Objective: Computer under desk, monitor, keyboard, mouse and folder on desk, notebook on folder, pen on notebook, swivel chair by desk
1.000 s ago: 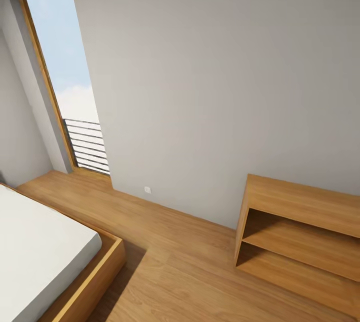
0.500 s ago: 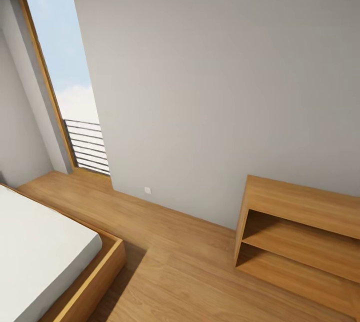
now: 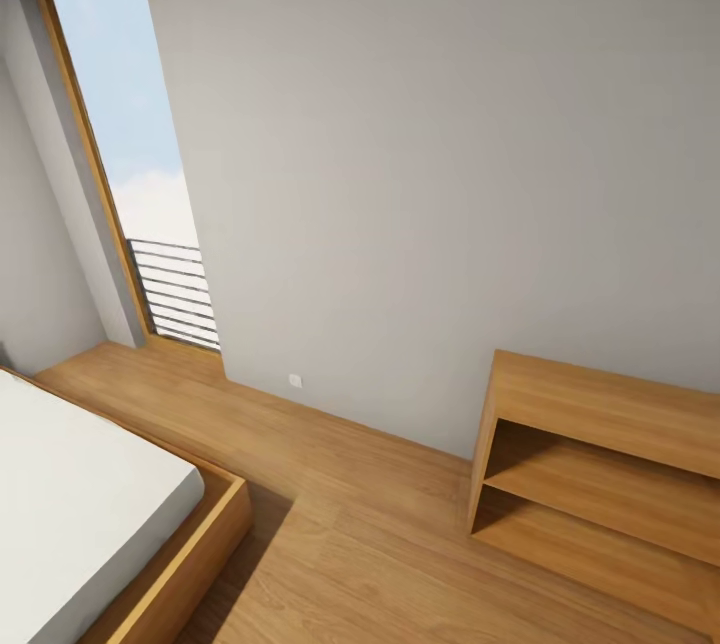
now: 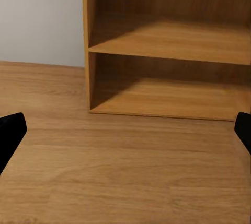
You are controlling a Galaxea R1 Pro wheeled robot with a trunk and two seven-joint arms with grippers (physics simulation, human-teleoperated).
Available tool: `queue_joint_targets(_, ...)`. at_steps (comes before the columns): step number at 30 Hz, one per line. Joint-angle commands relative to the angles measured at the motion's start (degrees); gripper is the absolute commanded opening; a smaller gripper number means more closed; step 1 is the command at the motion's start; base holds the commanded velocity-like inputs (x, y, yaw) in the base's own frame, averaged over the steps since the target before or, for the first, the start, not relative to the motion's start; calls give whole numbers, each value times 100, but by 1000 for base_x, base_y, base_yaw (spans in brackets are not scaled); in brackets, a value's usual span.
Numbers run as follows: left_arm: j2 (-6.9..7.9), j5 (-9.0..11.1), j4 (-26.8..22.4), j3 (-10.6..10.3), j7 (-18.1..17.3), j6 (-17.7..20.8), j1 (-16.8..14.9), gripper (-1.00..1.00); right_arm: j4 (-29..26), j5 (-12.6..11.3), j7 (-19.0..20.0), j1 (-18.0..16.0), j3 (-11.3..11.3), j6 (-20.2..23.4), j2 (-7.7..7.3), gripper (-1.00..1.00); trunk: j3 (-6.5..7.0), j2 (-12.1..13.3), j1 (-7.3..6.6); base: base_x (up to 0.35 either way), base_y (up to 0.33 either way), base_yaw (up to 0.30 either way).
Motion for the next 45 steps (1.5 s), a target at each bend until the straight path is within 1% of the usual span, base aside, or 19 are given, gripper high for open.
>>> queue_joint_targets(1, -2, -3, -4, 17, -3, -9, -1, 100, -5, 8, -4, -4, -18, -19, 5, 100, -7, -5, 1, 0, 0, 0)
queue_joint_targets(3, 0, -3, -4, 18, -3, -8, -1, 100, -18, 74, -147, -6, 0, -16, 28, 100, -7, -5, 1, 0, 0, 0)
queue_joint_targets(4, 3, -3, -4, 18, -3, -7, -1, 100, -12, 167, -261, -7, 37, -13, 43, 100, -7, -5, 1, 0, 0, 0)
queue_joint_targets(7, 0, -3, -4, 12, -3, -10, -1, 100, 16, 661, -436, -7, 185, -18, 64, 100, -7, -5, 1, 0, 0, 0)
queue_joint_targets(8, 0, -3, -4, 11, -3, -12, -1, 100, 27, 731, -444, -8, 211, -18, 74, 100, -7, -5, 1, 0, 0, 0)
queue_joint_targets(11, 1, -3, -4, 13, -3, -12, -1, 100, 69, 797, -461, -8, 234, -5, 87, 100, -7, -5, 1, 0, 0, 0)
queue_joint_targets(16, 28, -3, 39, 16, -3, -8, -1, 100, 107, 829, -468, -8, 246, 27, 99, 100, -7, -5, 1, 0, 0, 13)
queue_joint_targets(22, 41, -3, 203, 4, -10, 2, -1, 100, 118, 837, -426, -8, 250, 125, 102, 100, -7, -5, 1, 0, 0, 161)
queue_joint_targets(23, 42, -3, 226, 2, -6, 21, -1, 100, 115, 838, -350, -8, 252, 267, 99, 100, -7, -5, 1, 0, 0, 240)
queue_joint_targets(25, 44, -3, 232, 1, -5, 27, -1, 100, 113, 838, -280, -8, 251, 396, 97, 100, -7, -5, 1, 0, 0, 247)
queue_joint_targets(26, 47, -3, 239, 1, -4, 27, -1, 100, 113, 838, -177, -8, 248, 572, 93, 100, -7, -5, 1, 0, 0, 259)
queue_joint_targets(28, 49, -3, 240, 1, -4, 28, -1, 100, 110, 841, -41, -8, 247, 786, 88, 100, -7, -5, 1, 0, 0, 263)
queue_joint_targets(29, 50, -3, 244, 1, 0, 28, -1, 100, 104, 843, 112, -8, 246, 1008, 79, 100, -7, -5, 1, 0, 0, 268)
queue_joint_targets(32, 56, -3, 247, 1, 3, 26, -1, 100, 92, 845, 327, -9, 241, 1282, 65, 100, -7, -5, 1, 0, 0, 271)
queue_joint_targets(33, 62, -3, 249, 2, 5, 21, -1, 100, 84, 846, 456, -10, 238, 1433, 57, 100, -8, -5, 1, 0, 0, 273)
queue_joint_targets(35, 67, -3, 250, 7, 6, 14, -1, 100, 73, 842, 544, -10, 231, 1539, 51, 100, -13, -5, 1, 0, 0, 274)
queue_joint_targets(45, 100, 6, 251, 11, -5, -34, -1, 100, 76, 855, 595, -8, 227, 1583, 24, 100, -42, -5, 1, 0, 0, 275)
